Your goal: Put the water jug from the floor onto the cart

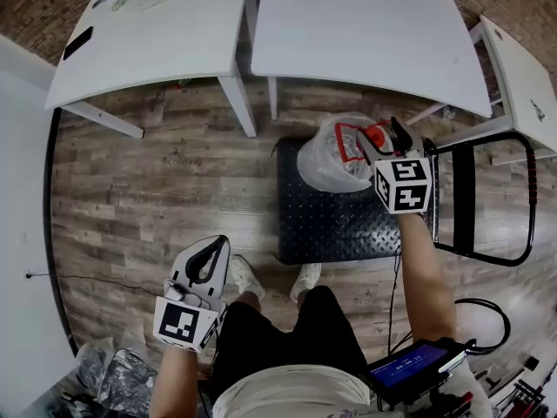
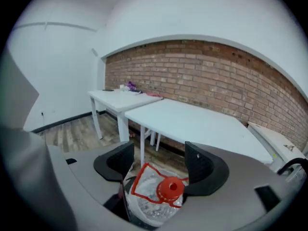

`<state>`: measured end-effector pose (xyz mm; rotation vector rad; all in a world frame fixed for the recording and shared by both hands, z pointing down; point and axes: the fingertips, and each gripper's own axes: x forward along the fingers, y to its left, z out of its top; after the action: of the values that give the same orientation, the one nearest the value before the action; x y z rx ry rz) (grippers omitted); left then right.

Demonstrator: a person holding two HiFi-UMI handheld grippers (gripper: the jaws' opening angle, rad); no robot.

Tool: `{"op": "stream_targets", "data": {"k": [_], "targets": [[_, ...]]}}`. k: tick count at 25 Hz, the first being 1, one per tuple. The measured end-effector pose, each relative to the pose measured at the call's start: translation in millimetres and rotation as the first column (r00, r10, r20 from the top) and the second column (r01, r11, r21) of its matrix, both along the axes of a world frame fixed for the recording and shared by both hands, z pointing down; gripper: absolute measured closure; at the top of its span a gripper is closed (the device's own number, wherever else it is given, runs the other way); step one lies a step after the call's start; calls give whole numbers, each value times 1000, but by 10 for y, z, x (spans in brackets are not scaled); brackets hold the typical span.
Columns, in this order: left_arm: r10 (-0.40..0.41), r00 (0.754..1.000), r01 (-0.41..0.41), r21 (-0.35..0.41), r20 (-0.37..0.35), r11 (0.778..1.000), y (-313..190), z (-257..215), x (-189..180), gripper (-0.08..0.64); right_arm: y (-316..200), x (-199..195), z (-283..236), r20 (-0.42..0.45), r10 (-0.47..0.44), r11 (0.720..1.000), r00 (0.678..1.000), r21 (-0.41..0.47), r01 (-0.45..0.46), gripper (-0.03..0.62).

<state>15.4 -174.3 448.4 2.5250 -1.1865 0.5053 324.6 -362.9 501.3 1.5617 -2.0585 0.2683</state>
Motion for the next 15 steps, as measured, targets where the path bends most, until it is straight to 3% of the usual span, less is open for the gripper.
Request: {"op": "stream_targets", "data": {"k": [4,8,12,15], "targets": [[77,997,-77,53,-4,996,-62,-286,6,558,328,-253,-755,16,3,991,1000,131,-5,279],[163,986,-159,102,-34,982,-109,-549,-38,558,788,-381,-1382,27,68,971,997,227,-72,281],[221,971,-206,145,-92,968,-97,-826,-56,558,1349,-398,-1783,46,147,953,988,260,-153,281],[296,950,-275,184,-96,944,-21,-969,-1,560,1826,-378,-1964,47,202,939,978,276,-207,288]]}}
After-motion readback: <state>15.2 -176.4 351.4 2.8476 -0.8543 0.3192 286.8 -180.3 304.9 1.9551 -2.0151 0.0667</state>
